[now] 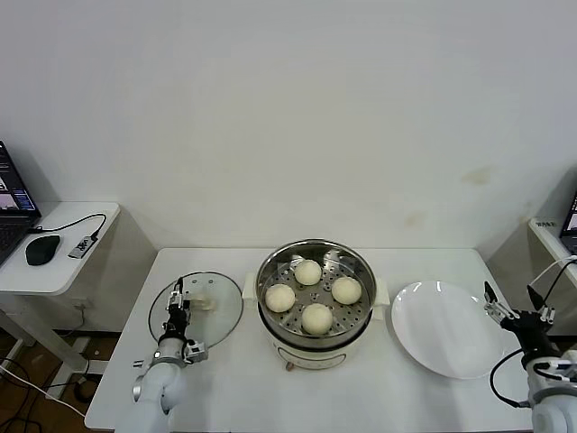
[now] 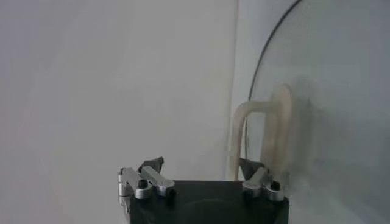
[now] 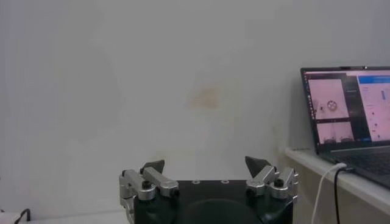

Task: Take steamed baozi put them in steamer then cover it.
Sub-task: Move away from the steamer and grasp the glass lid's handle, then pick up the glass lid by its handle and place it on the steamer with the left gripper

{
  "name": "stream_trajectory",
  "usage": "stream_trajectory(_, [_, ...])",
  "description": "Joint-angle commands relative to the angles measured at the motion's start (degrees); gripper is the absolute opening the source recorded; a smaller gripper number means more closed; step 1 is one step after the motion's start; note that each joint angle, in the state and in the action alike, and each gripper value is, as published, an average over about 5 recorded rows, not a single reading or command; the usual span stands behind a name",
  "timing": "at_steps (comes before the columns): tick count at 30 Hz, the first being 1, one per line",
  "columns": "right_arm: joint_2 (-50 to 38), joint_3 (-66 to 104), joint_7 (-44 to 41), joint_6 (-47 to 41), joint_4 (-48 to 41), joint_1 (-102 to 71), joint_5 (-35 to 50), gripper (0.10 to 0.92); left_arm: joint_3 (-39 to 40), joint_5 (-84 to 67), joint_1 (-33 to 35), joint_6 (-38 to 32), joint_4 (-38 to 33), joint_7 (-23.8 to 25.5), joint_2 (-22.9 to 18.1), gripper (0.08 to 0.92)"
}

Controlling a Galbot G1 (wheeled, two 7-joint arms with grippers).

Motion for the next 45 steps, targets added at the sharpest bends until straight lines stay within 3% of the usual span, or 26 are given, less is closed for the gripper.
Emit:
stream_trajectory(1, [0.21, 0.10, -0.08, 0.04, 0.40, -0.40, -0.20, 0.823, -0.04, -0.83, -0.62, -1.04, 2.27, -1.00, -0.07, 0.604])
stream_trajectory(15, [1.68, 1.04, -0.26, 0.02, 2.03, -2.21, -1.30, 0.823, 0.70, -2.70, -3.11, -3.19, 6.45, -3.19, 0.71, 0.200])
stream_trajectory(19, [2.04, 1.20, -0.27, -0.03, 2.46, -2.36, -1.54, 0.823, 0.66, -2.98, -2.75, -2.78, 5.36, -3.15, 0.93, 0.145])
stream_trajectory(22, [2.18, 1.29, -0.31, -0.05, 2.73, -2.32, -1.54, 0.823, -0.35, -3.90, -0.31, -0.36, -0.06, -1.30, 1.21, 0.145])
stream_trajectory(30, [2.24, 1.26, -0.32, -0.06, 2.85, -1.38, -1.01, 0.823, -4.94, -8.98, 8.57, 10.43, -23.04, 7.09, 1.39, 0.145])
stream_trajectory(36, [3.42, 1.42, -0.34, -1.32, 3.71, -0.79, -0.63, 0.823, -6.07, -8.78, 13.45, 14.90, -33.48, 10.34, 2.72, 0.145])
stream_trajectory(45, [4.98, 2.87, -0.74, -3.59, 5.53, -3.26, -1.17, 0.823, -3.08, 3.02, 18.37, 31.02, -49.45, 18.80, 3.38, 0.145])
